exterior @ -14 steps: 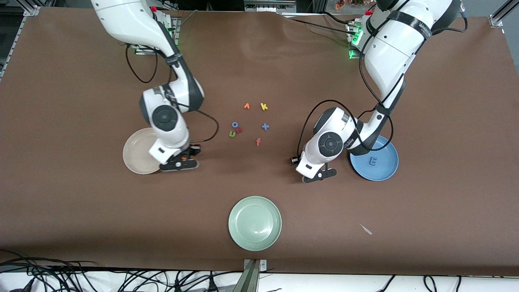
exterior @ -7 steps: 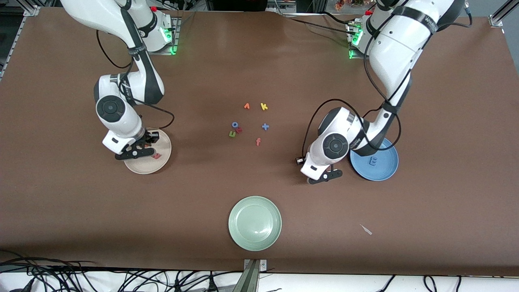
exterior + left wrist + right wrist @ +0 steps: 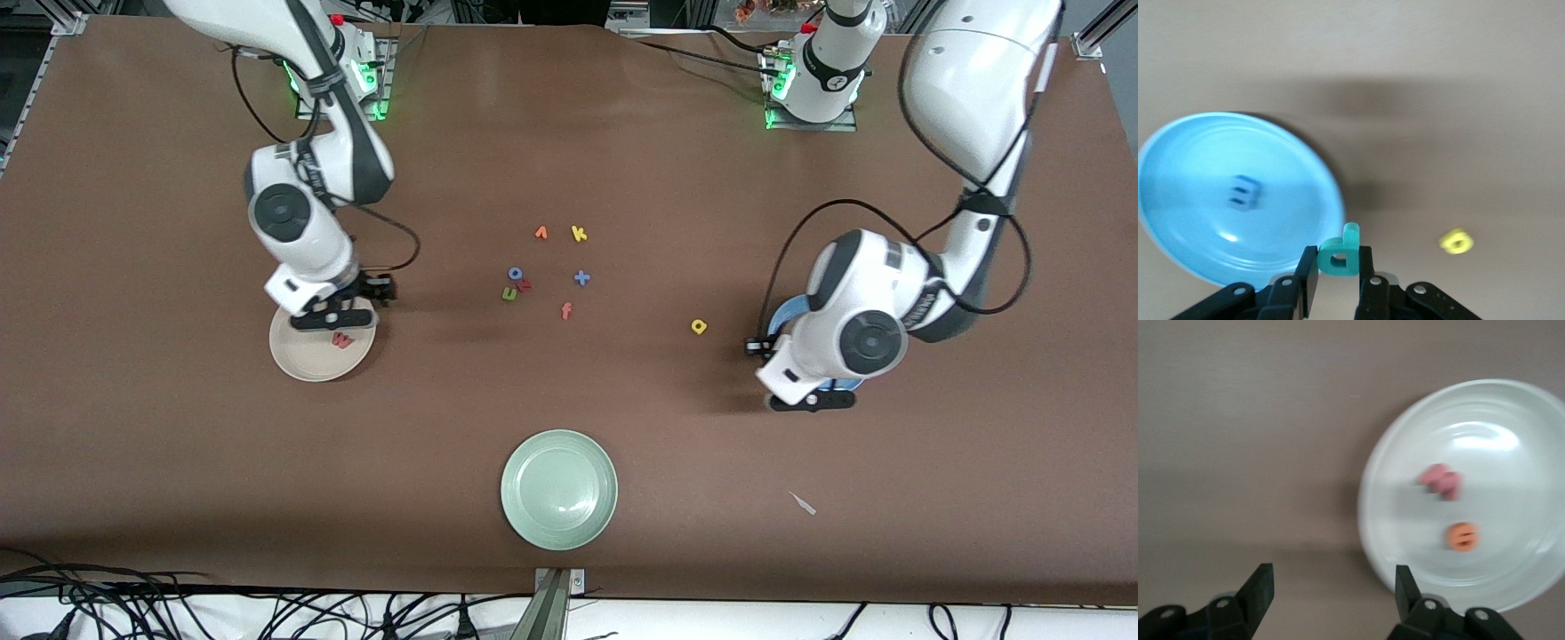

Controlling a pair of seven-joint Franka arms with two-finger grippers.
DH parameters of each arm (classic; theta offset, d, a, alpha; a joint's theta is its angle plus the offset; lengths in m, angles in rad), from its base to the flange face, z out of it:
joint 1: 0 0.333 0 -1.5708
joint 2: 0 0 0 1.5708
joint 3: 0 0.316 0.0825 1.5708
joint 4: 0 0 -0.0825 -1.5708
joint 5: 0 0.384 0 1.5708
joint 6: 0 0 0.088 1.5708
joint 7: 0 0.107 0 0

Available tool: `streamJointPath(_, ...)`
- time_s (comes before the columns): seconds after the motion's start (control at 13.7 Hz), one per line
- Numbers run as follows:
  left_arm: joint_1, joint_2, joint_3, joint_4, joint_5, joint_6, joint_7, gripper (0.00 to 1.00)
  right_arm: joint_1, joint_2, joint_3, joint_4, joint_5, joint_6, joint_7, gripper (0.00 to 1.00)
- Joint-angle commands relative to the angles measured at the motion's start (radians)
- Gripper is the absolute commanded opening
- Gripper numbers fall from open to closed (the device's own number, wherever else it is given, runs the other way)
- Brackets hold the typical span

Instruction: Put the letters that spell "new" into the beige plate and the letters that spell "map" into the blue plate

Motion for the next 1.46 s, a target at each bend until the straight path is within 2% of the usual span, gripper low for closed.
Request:
streamJointPath(0.0, 0.041, -0.021, -0.008, -0.093, 0.063, 0.012, 0.08, 0.12, 0.012, 0.09, 0.094, 0.099, 0.015, 0.024, 0.199, 0.82)
streamJointPath(0.07, 0.041, -0.019, -0.008, -0.114, 0.11, 0.027, 0.08, 0.4, 0.027, 0.12, 0.114, 0.121, 0.015, 0.047, 0.268, 0.82)
streamJointPath(0.15, 0.044, -0.021, -0.01, -0.132, 0.132, 0.049, 0.08, 0.82, 0.049, 0.147, 0.122, 0.13, 0.015, 0.08, 0.331, 0.82)
streamJointPath(0.22, 0.054, -0.021, -0.013, -0.136, 0.134, 0.061, 0.082, 1.0, 0.078, 0.176, 0.122, 0.139, 0.013, 0.117, 0.385, 0.82)
streamJointPath(0.37, 0.048, -0.024, -0.019, -0.13, 0.122, 0.06, 0.077, 1.0, 0.107, 0.219, 0.124, 0.155, 0.013, 0.171, 0.46, 0.82)
streamJointPath(0.51, 0.048, -0.026, -0.061, -0.12, 0.114, 0.06, 0.051, 1.0, 0.142, 0.243, 0.122, 0.161, 0.015, 0.189, 0.503, 0.82)
streamJointPath(0.66, 0.033, -0.021, -0.095, -0.114, 0.033, 0.067, -0.06, 1.0, 0.151, 0.248, 0.124, 0.162, 0.013, 0.191, 0.528, 0.81)
streamJointPath(0.95, -0.076, 0.005, -0.115, -0.126, 0.02, 0.181, -0.217, 0.98, 0.181, 0.269, 0.122, 0.171, 0.013, 0.202, 0.558, 0.81)
streamJointPath(1.03, -0.094, 0.014, -0.115, -0.139, 0.023, 0.213, -0.258, 0.95, 0.184, 0.277, 0.122, 0.17, 0.013, 0.223, 0.563, 0.8)
streamJointPath(1.25, -0.084, 0.014, -0.115, -0.215, 0.023, 0.326, -0.425, 0.93, 0.194, 0.29, 0.122, 0.168, 0.012, 0.231, 0.563, 0.6)
streamJointPath(1.39, -0.077, 0.004, -0.114, -0.33, 0.025, 0.498, -0.583, 0.92, 0.193, 0.29, 0.121, 0.162, 0.009, 0.231, 0.552, 0.39)
